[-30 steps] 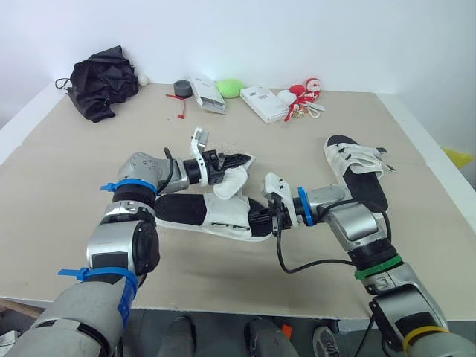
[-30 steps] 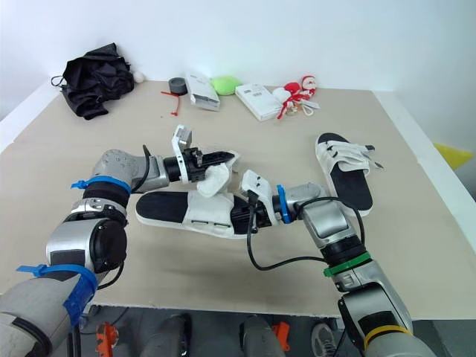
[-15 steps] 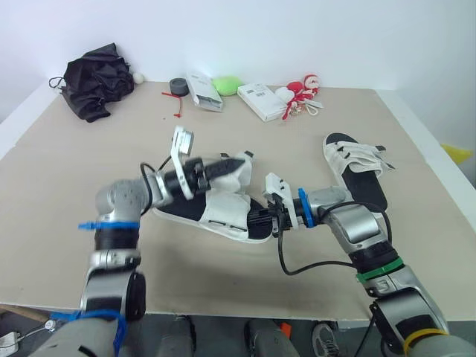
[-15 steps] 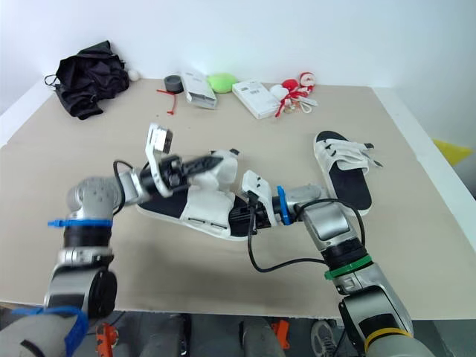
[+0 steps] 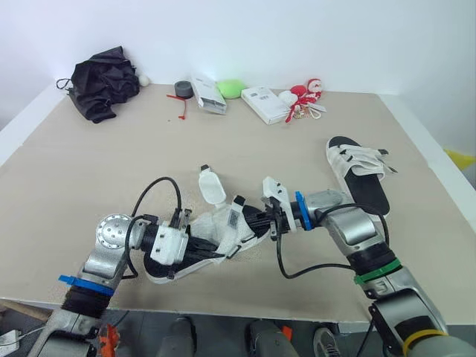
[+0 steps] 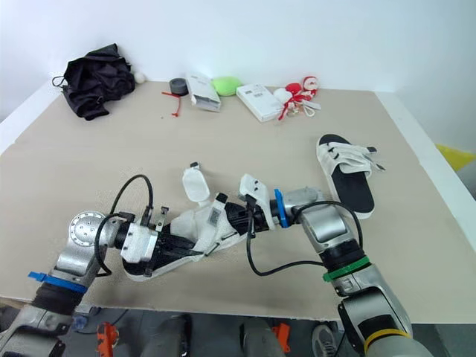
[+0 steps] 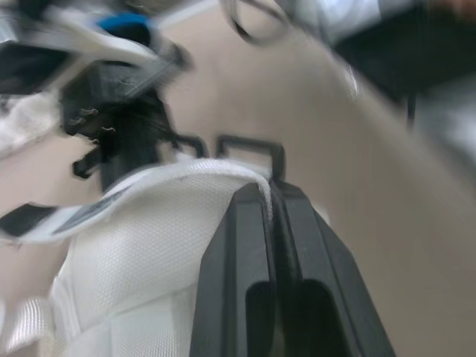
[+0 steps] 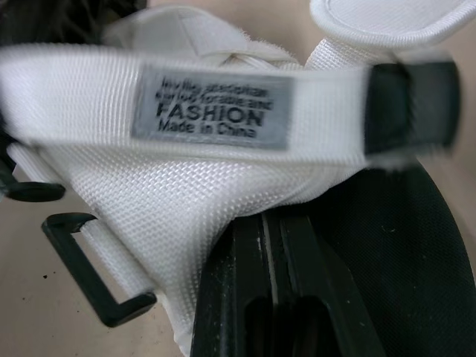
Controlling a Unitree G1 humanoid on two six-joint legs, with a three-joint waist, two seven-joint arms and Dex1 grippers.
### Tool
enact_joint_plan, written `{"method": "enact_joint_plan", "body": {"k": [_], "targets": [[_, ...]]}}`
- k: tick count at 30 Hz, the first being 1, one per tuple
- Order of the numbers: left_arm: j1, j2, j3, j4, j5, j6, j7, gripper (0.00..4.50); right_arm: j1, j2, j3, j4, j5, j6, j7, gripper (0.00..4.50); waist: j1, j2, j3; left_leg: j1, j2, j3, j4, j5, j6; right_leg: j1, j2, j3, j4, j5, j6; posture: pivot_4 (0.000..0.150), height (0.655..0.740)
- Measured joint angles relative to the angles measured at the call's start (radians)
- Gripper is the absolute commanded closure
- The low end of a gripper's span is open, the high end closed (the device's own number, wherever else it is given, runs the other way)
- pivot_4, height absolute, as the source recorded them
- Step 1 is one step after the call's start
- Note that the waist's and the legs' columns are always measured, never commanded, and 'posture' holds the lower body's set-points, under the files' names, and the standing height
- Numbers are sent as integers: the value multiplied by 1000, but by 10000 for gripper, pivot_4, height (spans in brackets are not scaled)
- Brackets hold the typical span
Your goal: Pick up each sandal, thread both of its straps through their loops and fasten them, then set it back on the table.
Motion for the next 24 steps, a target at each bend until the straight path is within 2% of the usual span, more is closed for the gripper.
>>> {"method": "enact_joint_plan", "body": {"k": [2, 3, 6, 11, 12, 13, 14, 15, 20, 21, 22, 23, 24], "targets": [[-45, 10, -28, 76, 49, -195, -2, 44815, -4, 0, -1, 14, -1, -1, 1, 45000, 0, 3, -3, 2, 0, 0, 0, 1, 1, 2, 0, 0, 0, 0, -1, 1500, 7380], [-56, 13, -36, 94, 62, -232, 1, 44815, -4, 0, -1, 17, -1, -1, -1, 45000, 0, 7, -5, 6, 0, 1, 0, 2, 3, 6, 0, 1, 0, -1, -5, 1500, 7380], [-84, 16, -68, 162, 72, -322, 12, 36336, -4, 5, 0, 32, -6, -2, -14, 45000, -1, 17, -12, 10, 0, 5, 0, 4, 7, 7, 0, 4, 1, -1, -7, 1500, 7380], [-90, 34, -104, 198, 66, -312, 16, 17331, -4, 2, -3, 38, -12, -3, -17, 45000, -1, 16, -13, 9, -1, 8, 0, 6, 10, 3, -2, 7, 1, 0, -6, 1500, 7380], [-93, 39, -106, 198, 49, -270, 18, 12187, -4, 2, -3, 38, -12, -3, -17, 45000, -1, 15, -13, 8, -1, 9, 0, 6, 10, 3, -2, 7, 1, 0, -6, 1500, 7380], [-95, 40, -105, 198, 46, -257, 21, 10154, -4, 2, -4, 38, -12, -3, -16, 45000, -1, 15, -13, 8, -1, 9, 0, 6, 10, 3, -2, 7, 1, 0, -5, 1500, 7380], [-98, 39, -104, 195, 30, -212, 34, 4600, -4, 2, -4, 38, -12, -3, -16, 45000, -1, 15, -13, 8, -1, 9, 0, 6, 10, 3, -2, 7, 1, 1, -5, 1500, 7380], [-104, 37, -98, 188, 5, -126, 51, 2621, -6, 7, -3, 38, -11, -4, -15, 45000, -2, 14, -13, 6, 0, 9, 0, 6, 10, 4, -1, 7, 2, 1, -4, 1500, 7380], [-104, 80, -98, 84, -120, 118, 12, 2621, -13, 18, 2, 38, -8, -8, -6, 45000, -6, 11, -12, 2, 2, 8, -2, 6, 10, -2, 3, 7, 3, 3, -1, 1500, 7380], [-94, 141, -98, -9, -221, 299, -25, 2621, -16, 19, 6, 38, -7, -10, -1, 45000, -9, 10, -11, 2, 3, 6, -3, 5, 10, -2, 5, 7, 4, 2, 0, 1500, 7380], [-90, 171, -101, -43, -265, 381, -33, 2621, -19, 21, 7, 38, -6, -11, -1, 45000, -9, 10, -11, 2, 3, 6, -3, 4, 10, -2, 5, 7, 4, 2, 0, 1500, 7380], [-91, 317, -104, -161, -424, 710, -48, 2621, -27, 26, 13, 41, -5, -13, -1, 45000, -19, 3, -6, 1, 6, 3, -3, 4, 10, -4, 9, 5, 6, 1, -2, 1500, 7380], [-96, 369, -96, -189, -472, 810, -53, 2621, -27, 25, 14, 41, -5, -13, 0, 45000, -25, 4, -5, 0, 7, 2, -4, 4, 10, -4, 10, 4, 6, 0, -3, 1500, 7380]]}}
